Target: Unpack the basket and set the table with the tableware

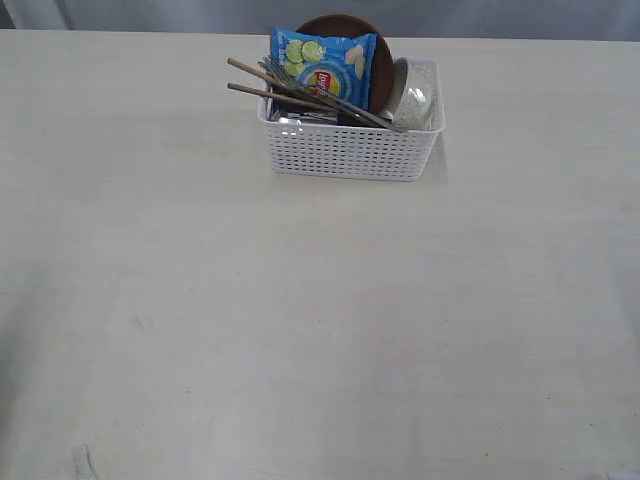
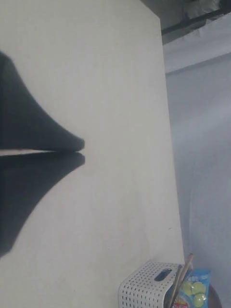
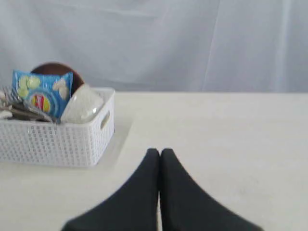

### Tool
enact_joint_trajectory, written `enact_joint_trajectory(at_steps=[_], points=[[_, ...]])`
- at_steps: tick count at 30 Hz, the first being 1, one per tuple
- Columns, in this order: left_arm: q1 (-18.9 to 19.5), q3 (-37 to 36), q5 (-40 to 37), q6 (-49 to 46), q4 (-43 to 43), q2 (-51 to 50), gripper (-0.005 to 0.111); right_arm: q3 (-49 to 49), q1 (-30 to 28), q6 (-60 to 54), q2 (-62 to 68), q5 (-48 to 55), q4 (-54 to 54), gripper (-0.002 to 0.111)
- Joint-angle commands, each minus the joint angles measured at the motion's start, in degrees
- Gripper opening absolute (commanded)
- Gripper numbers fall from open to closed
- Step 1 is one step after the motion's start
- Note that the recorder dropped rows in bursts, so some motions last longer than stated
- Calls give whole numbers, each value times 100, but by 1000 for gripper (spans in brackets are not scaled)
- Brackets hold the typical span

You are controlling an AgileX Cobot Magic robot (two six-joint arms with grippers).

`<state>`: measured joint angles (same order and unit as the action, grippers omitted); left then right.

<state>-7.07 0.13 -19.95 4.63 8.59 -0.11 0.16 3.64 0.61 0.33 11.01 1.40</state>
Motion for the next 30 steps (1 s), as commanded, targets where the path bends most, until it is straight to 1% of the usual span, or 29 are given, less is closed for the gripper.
enact_joint_trajectory(at_steps=[1, 7, 14, 17, 19, 21, 23, 26, 30], points=[[-29, -13, 3, 13, -11, 11, 0, -16, -6, 17, -33, -765, -35, 0], [-29, -13, 3, 13, -11, 11, 0, -16, -6, 17, -33, -960, -35, 0], [-29, -13, 3, 13, -11, 11, 0, -16, -6, 59, -33, -2631, 40, 0], [-29, -13, 3, 13, -11, 11, 0, -16, -6, 540, -33, -3266, 287, 0], [-29, -13, 3, 13, -11, 11, 0, -16, -6, 752, -33, -3404, 327, 0], [-29, -13, 3, 13, -11, 11, 0, 132, -6, 837, -33, -3264, 327, 0], [-29, -13, 3, 13, -11, 11, 0, 418, -6, 947, -33, -2901, 327, 0], [-29, -13, 3, 13, -11, 11, 0, 1150, -6, 1002, 31, -2030, 327, 0], [-29, -13, 3, 13, -11, 11, 0, 2239, -6, 1002, 796, -1138, 327, 0]])
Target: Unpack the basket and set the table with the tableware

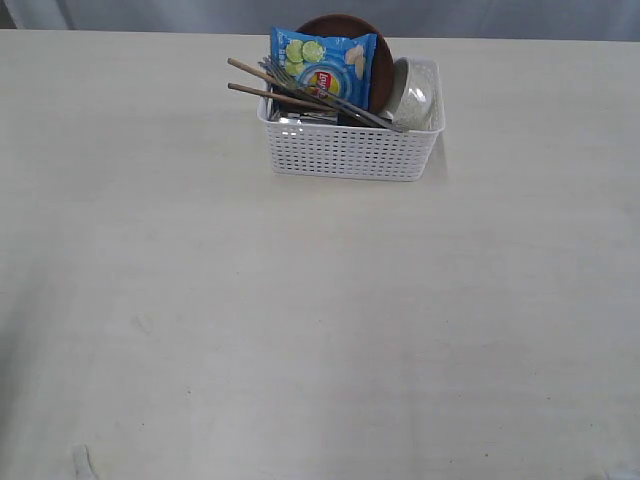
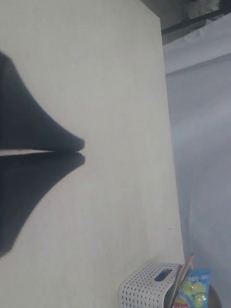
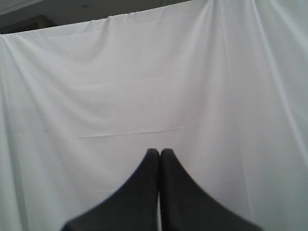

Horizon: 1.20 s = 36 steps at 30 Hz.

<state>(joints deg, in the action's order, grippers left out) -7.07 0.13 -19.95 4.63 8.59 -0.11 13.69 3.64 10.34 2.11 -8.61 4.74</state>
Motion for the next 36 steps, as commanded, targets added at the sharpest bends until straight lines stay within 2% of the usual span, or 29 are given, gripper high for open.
enact_joint_trajectory(at_steps=[1, 9, 15, 20, 26, 30, 36], points=[[-29, -13, 3, 13, -11, 11, 0, 1106, -6, 29, 833, 993, -8, 0], [-29, -13, 3, 13, -11, 11, 0, 3195, 110, -225, 3640, 2998, -8, 0], [-29, -13, 3, 13, -11, 11, 0, 4701, 1112, -1292, 6095, 4839, 18, 0], [-29, -13, 3, 13, -11, 11, 0, 6008, 1805, -1508, 8031, 6378, 6, 0], [-29, -13, 3, 13, -11, 11, 0, 6962, 2126, -1513, 9275, 6498, 308, 0], [-29, -13, 3, 13, -11, 11, 0, 7368, 2126, -2300, 9707, 6600, 730, 0], [-29, -13, 3, 13, -11, 11, 0, 8119, 2126, -2688, 10435, 6704, 741, 0]])
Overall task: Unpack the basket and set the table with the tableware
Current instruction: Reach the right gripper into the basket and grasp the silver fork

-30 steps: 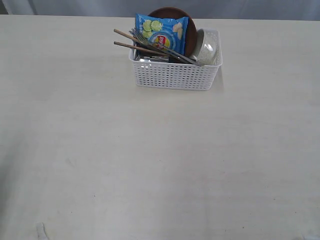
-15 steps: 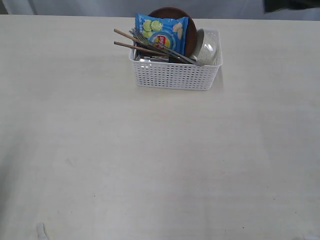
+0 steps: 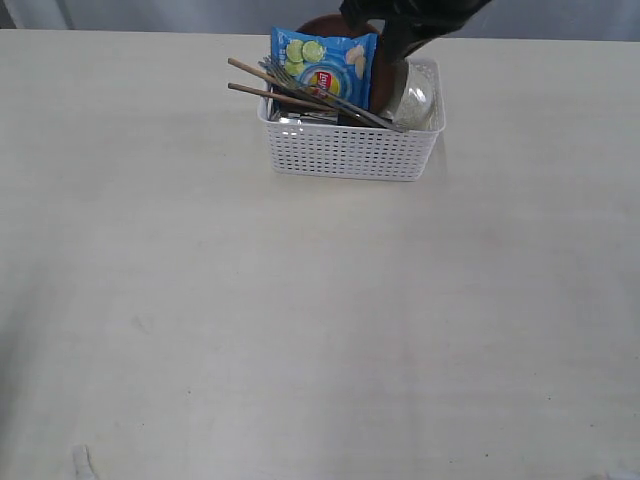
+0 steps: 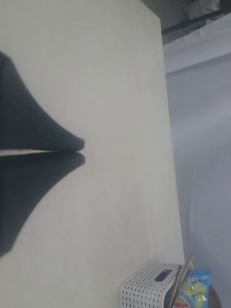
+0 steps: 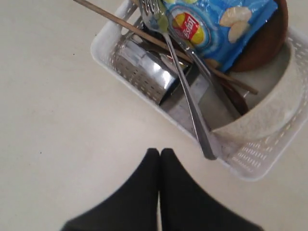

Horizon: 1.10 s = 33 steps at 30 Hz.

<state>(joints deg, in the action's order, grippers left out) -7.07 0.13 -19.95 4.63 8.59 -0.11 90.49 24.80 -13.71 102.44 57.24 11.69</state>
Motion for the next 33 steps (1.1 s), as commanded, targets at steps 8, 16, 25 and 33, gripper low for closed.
enact_joint_trajectory(at_steps=[8, 16, 25, 33], points=[[-29, -13, 3, 13, -11, 11, 0, 1767, 9, -1077, 1635, 924, 1036, 8], [-29, -13, 3, 13, -11, 11, 0, 2353, 9, -1077, 2213, 951, 934, 40], [-29, -13, 3, 13, -11, 11, 0, 2371, -16, -1077, 2277, -6, 559, 40], [-29, -13, 3, 13, 1, 11, 0, 2371, -16, -1107, 2652, 103, 619, 40]])
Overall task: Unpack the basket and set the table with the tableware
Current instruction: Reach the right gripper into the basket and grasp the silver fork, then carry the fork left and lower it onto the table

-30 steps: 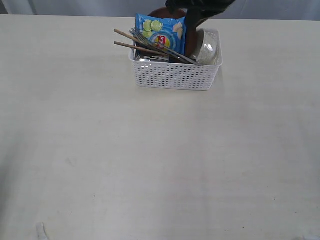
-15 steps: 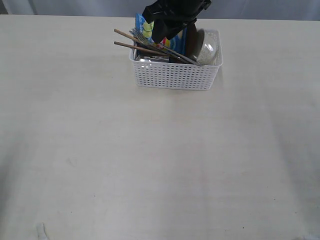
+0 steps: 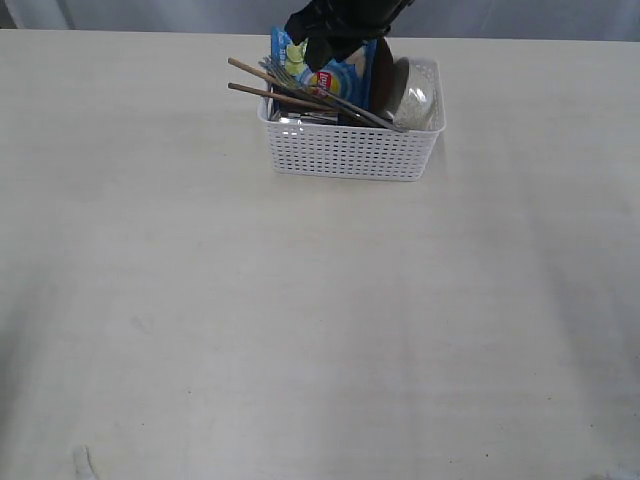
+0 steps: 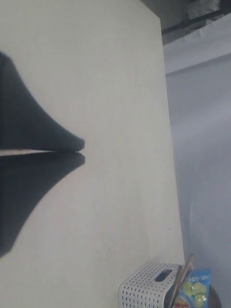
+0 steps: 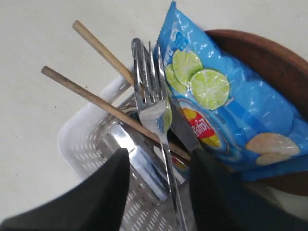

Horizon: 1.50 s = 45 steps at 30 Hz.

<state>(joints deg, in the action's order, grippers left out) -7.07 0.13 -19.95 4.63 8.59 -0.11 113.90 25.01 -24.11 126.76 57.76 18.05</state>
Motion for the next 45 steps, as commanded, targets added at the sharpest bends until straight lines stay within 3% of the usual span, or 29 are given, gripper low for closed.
enact_joint_trajectory(at_steps=[1, 9, 12, 13, 15, 23, 27, 31, 42, 45], points=[[-29, -13, 3, 13, 18, 11, 0, 30, -37, -67, 288, 51, -16, 40], [-29, -13, 3, 13, 18, 11, 0, 30, -37, -67, 557, 63, -16, 37], [-29, -13, 3, 13, 18, 11, 0, 30, -37, -67, 595, 100, -16, 19], [-29, -13, 3, 13, 18, 11, 0, 30, -37, -67, 595, 100, -16, 7], [-29, -13, 3, 13, 18, 11, 0, 66, -50, -81, 481, 127, -16, 0], [-29, -13, 3, 13, 18, 11, 0, 77, -86, -81, -177, 490, 104, 0], [-29, -13, 3, 13, 18, 11, 0, 77, -86, -81, -355, 1220, 841, 0], [-29, -13, 3, 13, 18, 11, 0, 62, 31, 12, -471, 1220, 1568, 0], [-29, -13, 3, 13, 18, 11, 0, -665, 1073, 1174, -1000, 1220, 1593, 0], [-29, -13, 3, 13, 18, 11, 0, -1322, 1474, 1642, -1383, 477, 1291, 0]])
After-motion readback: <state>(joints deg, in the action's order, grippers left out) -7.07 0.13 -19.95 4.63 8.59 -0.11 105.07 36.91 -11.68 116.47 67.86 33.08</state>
